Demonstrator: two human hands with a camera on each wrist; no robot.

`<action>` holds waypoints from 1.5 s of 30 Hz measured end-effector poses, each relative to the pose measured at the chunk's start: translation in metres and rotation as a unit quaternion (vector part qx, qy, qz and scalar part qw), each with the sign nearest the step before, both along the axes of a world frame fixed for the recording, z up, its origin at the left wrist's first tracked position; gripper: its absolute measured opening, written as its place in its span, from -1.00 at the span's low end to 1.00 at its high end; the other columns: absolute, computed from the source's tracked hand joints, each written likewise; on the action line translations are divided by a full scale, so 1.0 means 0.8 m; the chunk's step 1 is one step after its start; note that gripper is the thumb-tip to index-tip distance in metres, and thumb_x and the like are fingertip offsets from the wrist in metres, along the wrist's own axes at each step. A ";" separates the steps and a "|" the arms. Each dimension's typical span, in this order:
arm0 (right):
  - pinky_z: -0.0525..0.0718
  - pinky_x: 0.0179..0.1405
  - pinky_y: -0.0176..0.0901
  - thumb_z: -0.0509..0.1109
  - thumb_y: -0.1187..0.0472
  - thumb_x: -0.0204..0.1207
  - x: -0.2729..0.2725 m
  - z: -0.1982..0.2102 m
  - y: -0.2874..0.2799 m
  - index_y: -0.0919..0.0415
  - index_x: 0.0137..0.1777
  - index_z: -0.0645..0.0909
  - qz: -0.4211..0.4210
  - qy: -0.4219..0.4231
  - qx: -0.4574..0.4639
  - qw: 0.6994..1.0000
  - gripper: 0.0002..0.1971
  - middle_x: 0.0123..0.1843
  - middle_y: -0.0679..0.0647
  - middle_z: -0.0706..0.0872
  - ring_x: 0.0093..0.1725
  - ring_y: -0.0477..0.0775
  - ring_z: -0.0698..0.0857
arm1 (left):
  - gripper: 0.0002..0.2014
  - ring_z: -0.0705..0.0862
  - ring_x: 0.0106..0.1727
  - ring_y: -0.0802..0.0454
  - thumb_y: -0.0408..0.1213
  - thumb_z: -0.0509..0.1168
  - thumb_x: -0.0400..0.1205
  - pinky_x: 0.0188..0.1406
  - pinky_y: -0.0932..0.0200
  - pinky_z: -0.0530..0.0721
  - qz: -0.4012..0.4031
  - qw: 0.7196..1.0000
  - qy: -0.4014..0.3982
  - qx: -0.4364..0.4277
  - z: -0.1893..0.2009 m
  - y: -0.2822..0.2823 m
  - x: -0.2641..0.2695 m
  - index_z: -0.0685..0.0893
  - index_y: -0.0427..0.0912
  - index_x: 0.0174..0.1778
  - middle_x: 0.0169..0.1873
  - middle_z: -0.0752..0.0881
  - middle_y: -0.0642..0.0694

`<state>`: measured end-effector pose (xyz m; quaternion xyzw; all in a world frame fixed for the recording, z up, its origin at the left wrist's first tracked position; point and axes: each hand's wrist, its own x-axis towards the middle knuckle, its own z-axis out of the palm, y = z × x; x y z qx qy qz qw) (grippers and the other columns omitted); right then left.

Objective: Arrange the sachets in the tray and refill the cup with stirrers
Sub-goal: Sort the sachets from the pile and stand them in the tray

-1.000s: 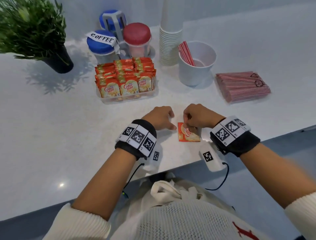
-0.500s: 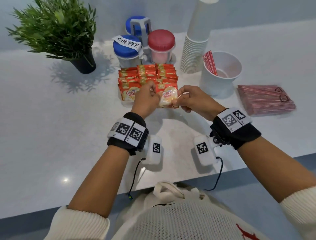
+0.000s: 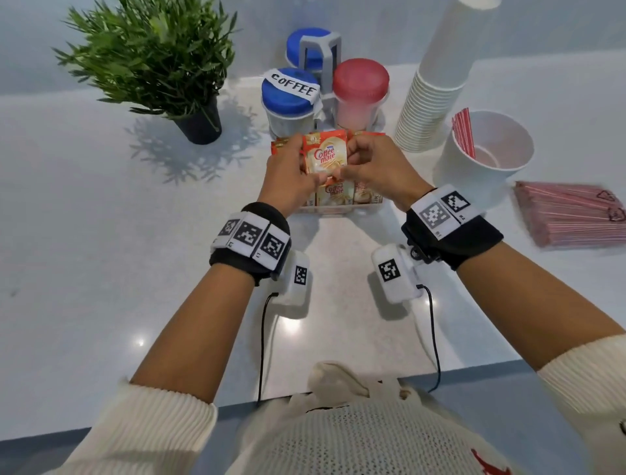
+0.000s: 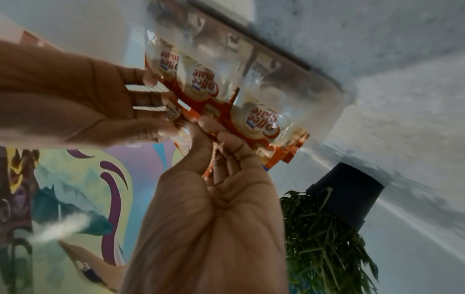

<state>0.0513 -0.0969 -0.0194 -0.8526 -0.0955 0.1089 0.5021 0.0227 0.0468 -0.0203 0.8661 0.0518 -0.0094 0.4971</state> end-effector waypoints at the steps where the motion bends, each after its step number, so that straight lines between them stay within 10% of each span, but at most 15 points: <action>1: 0.70 -0.15 -0.06 0.50 0.41 0.35 0.001 -0.002 0.000 0.17 -0.30 0.52 -0.010 -0.014 -0.009 1.000 -0.78 -0.28 0.15 0.71 -0.27 0.02 0.69 | -0.50 0.65 0.24 -0.04 -0.42 0.42 0.50 0.07 0.21 0.63 -0.007 1.000 -0.001 0.009 -0.002 -0.001 0.001 0.45 -0.25 0.35 0.26 0.65 -0.17; 6: 0.61 -0.20 -0.19 0.54 0.38 0.31 0.003 -0.020 -0.001 0.17 -0.38 0.52 -0.052 -0.051 -0.083 0.994 -0.77 -0.32 0.10 0.66 -0.25 0.02 0.63 | -0.70 0.67 -0.03 0.03 -0.41 0.43 0.48 -0.14 0.33 0.60 -0.027 0.997 -0.005 0.077 -0.018 0.002 0.003 0.57 -0.20 0.09 -0.07 0.68 -0.08; 9: 0.41 -0.41 -0.45 0.52 0.39 0.32 -0.004 -0.026 -0.002 0.39 -0.25 0.65 -0.043 -0.069 -0.154 0.985 -0.90 -0.31 0.06 0.62 -0.25 -0.02 0.56 | -0.84 0.65 -0.12 -0.09 -0.48 0.32 0.50 -0.06 0.04 0.67 0.003 0.994 -0.010 0.112 -0.025 0.011 0.003 0.51 -0.18 -0.13 -0.24 0.63 -0.11; 14: 0.49 -0.23 -0.28 0.55 0.34 0.32 -0.010 -0.040 0.001 0.46 -0.21 0.68 -0.030 -0.054 -0.215 0.975 -0.84 -0.17 0.19 0.74 -0.19 -0.01 0.60 | -0.64 0.66 0.02 -0.14 -0.38 0.42 0.51 0.10 -0.04 0.65 -0.015 0.990 -0.007 0.138 -0.027 0.018 -0.002 0.55 -0.22 0.20 -0.04 0.71 -0.23; 23: 0.61 -0.02 -0.14 0.53 0.34 0.35 -0.018 -0.053 0.003 0.45 -0.25 0.67 -0.118 -0.069 -0.186 0.973 -0.85 -0.16 0.27 0.77 -0.17 0.10 0.65 | -0.69 0.67 0.05 -0.20 -0.40 0.40 0.51 0.10 -0.13 0.66 -0.024 0.985 -0.010 0.169 -0.027 0.018 -0.008 0.52 -0.24 0.14 0.01 0.71 -0.24; 37: 0.49 -0.07 -0.15 0.24 0.36 0.54 -0.017 -0.045 0.001 0.38 0.03 0.68 -0.018 -0.036 -0.296 0.954 -0.80 0.06 0.28 0.74 0.07 0.28 0.68 | -0.53 0.62 0.23 -0.24 -0.21 0.46 0.50 0.14 -0.06 0.57 -0.017 0.976 0.026 0.215 -0.020 0.011 -0.006 0.48 -0.27 0.26 0.22 0.63 -0.26; 45: 0.59 -0.03 -0.09 0.31 0.31 0.49 -0.016 -0.017 -0.022 0.34 0.00 0.63 -0.105 -0.183 -0.211 0.954 -0.85 -0.02 0.23 0.72 -0.10 0.07 0.59 | -0.20 0.40 0.42 -0.18 -0.03 0.52 0.38 0.34 -0.06 0.42 -0.037 0.945 -0.036 0.322 -0.014 0.001 0.007 0.31 -0.17 0.46 0.39 0.43 -0.21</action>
